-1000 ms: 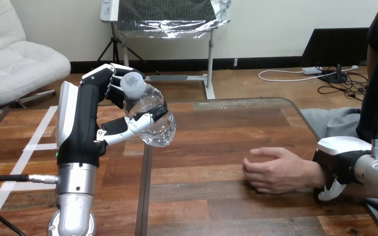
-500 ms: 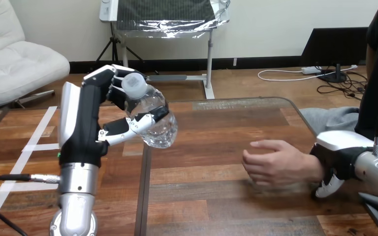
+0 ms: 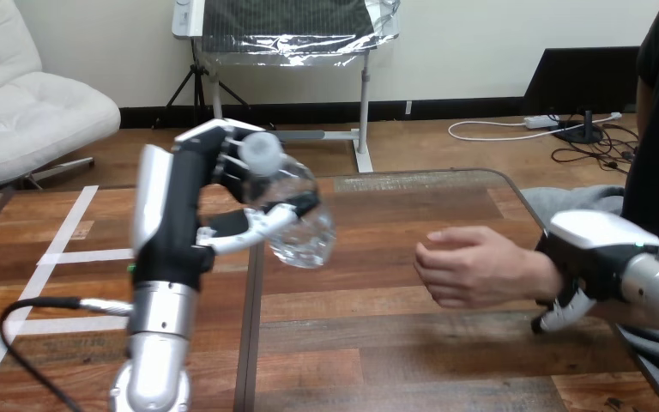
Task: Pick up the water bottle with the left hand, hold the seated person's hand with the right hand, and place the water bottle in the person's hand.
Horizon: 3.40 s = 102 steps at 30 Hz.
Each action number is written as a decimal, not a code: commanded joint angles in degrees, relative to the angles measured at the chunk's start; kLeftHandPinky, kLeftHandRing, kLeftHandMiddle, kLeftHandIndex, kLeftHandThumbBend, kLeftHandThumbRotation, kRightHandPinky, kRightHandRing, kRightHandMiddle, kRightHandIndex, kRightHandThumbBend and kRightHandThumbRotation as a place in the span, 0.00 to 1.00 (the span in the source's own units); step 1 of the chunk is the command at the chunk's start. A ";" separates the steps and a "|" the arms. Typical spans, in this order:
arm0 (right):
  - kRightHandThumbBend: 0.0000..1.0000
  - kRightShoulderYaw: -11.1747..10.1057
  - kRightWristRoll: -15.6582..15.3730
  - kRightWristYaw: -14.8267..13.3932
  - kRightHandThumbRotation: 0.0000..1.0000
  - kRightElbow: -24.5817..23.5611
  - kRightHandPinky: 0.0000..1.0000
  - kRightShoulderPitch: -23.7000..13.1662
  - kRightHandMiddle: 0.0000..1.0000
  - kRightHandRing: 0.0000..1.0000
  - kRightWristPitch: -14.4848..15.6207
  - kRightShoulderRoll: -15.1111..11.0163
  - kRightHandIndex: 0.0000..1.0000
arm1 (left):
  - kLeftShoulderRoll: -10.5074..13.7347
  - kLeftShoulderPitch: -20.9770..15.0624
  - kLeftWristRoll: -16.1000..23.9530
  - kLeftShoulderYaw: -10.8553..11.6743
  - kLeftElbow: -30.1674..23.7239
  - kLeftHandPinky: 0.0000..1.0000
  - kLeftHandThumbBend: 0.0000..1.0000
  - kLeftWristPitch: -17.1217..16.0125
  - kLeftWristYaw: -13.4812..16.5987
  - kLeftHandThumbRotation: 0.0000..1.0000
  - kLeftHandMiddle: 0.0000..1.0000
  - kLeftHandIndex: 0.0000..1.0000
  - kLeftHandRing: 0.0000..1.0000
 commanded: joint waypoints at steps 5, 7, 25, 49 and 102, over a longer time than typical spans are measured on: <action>0.70 -4.13 1.54 -1.50 0.00 -7.07 0.15 -2.68 0.31 0.22 -1.98 -2.52 0.34 | -2.17 -5.93 0.59 -2.83 -4.82 0.32 0.54 2.08 -1.49 0.00 0.43 0.52 0.36; 0.70 -4.43 1.51 -1.63 0.00 -7.80 0.15 -2.66 0.31 0.22 -2.19 -2.74 0.34 | -2.51 -6.08 0.77 -3.20 -4.78 0.32 0.54 2.32 -1.63 0.00 0.43 0.52 0.36; 0.72 -7.70 1.14 1.63 0.00 -18.91 0.17 -1.90 0.31 0.23 2.63 -3.94 0.35 | -6.47 -7.57 1.27 -7.81 -3.78 0.33 0.54 5.34 -4.00 0.00 0.43 0.52 0.37; 0.77 -10.03 2.20 3.43 0.00 -29.60 0.12 0.24 0.28 0.19 4.71 -3.97 0.34 | -11.36 -9.47 3.31 -13.33 -1.23 0.38 0.53 6.59 -4.45 0.00 0.44 0.52 0.39; 0.87 -10.16 0.93 4.36 0.00 -30.67 0.37 2.52 0.54 0.47 5.86 -3.68 0.58 | -12.43 -10.20 2.50 -16.09 0.84 0.35 0.49 6.12 -4.97 0.00 0.44 0.52 0.39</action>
